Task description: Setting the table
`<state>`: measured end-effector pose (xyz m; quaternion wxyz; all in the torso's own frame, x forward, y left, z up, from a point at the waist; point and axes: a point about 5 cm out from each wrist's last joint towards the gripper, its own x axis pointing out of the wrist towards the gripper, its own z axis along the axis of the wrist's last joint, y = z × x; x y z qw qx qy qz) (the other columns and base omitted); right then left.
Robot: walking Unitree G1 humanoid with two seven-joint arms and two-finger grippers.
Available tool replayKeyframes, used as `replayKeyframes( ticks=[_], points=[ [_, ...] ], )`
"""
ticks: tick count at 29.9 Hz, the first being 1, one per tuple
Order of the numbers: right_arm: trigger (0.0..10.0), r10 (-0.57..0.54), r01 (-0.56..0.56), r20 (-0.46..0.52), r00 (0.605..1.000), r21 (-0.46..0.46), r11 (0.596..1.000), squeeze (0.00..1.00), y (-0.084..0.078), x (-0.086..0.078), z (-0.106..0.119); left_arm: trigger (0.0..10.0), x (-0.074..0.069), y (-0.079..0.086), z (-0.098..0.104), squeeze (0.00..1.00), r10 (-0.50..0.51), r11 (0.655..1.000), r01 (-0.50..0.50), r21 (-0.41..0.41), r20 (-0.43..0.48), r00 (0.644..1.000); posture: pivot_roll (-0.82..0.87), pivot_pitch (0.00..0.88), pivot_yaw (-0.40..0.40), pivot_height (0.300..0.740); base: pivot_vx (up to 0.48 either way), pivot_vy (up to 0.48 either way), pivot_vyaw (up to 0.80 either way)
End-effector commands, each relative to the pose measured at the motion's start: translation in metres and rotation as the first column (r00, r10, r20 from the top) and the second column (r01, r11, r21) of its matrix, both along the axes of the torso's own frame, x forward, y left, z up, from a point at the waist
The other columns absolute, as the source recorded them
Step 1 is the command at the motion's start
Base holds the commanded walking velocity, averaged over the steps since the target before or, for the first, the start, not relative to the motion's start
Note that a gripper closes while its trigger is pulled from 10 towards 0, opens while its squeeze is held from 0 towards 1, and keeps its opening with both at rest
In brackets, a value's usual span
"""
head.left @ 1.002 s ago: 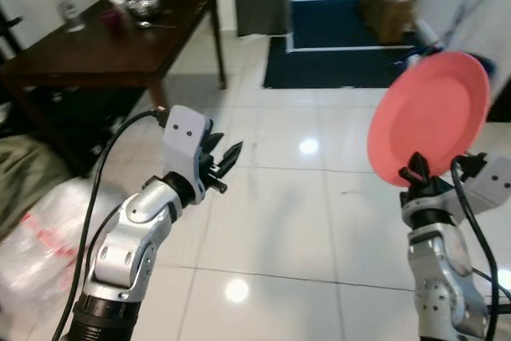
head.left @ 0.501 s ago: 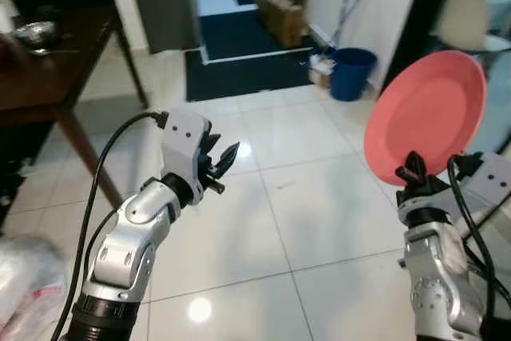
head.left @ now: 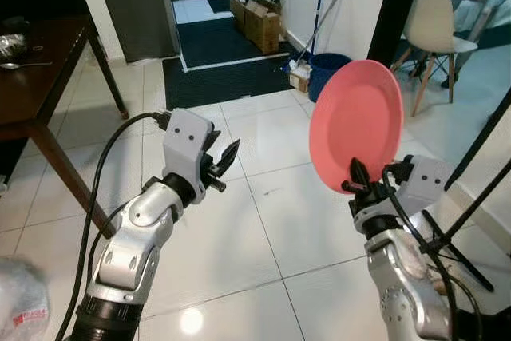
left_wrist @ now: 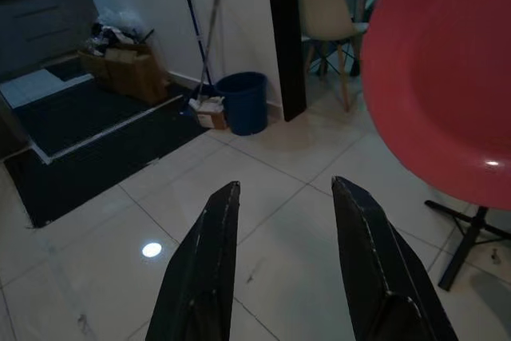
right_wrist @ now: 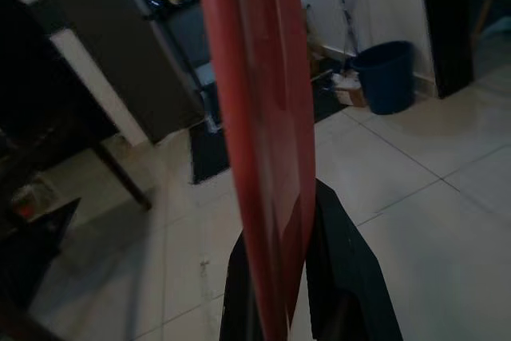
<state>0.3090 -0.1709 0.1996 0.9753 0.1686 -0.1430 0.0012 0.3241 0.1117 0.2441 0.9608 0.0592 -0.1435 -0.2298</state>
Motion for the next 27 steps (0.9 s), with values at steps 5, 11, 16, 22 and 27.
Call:
replayKeyframes(
  ticks=[5,11,16,22,27],
  points=[
    [10.0,-0.045,0.045,0.008,0.999,-0.033,0.998,0.0,-0.015,-0.001,0.002,10.0,-0.002,-0.004,-0.008,0.0,-0.016,1.0,0.016,0.0,-0.019,1.0,0.03,0.116,0.123,0.74,0.48,0.0,0.0],
    [10.0,0.0,-0.006,-0.046,0.999,-0.115,0.993,0.0,-0.01,-0.001,-0.015,10.0,-0.009,0.017,-0.036,0.0,0.09,0.996,-0.089,0.014,-0.095,0.991,0.06,0.116,0.086,0.74,0.48,0.0,0.0],
    [10.0,0.146,-0.172,-0.15,0.978,-0.173,0.97,0.0,0.016,0.001,-0.045,10.0,-0.023,0.049,-0.084,0.0,0.283,0.959,-0.277,0.059,-0.213,0.935,0.08,0.111,0.053,0.74,0.48,0.0,0.0],
    [10.0,0.2,-0.245,-0.233,0.952,-0.184,0.952,0.0,0.033,-0.001,-0.073,10.0,-0.033,0.08,-0.128,0.0,0.46,0.885,-0.456,0.094,-0.317,0.829,0.1,0.097,0.028,0.74,0.48,0.0,0.0],
    [10.0,0.2,-0.247,-0.238,0.95,-0.187,0.951,0.0,0.032,-0.002,-0.077,10.0,-0.036,0.086,-0.135,0.0,0.498,0.862,-0.498,0.09,-0.327,0.803,0.1,0.094,0.022,0.74,0.48,0.0,0.0]
  ],
)
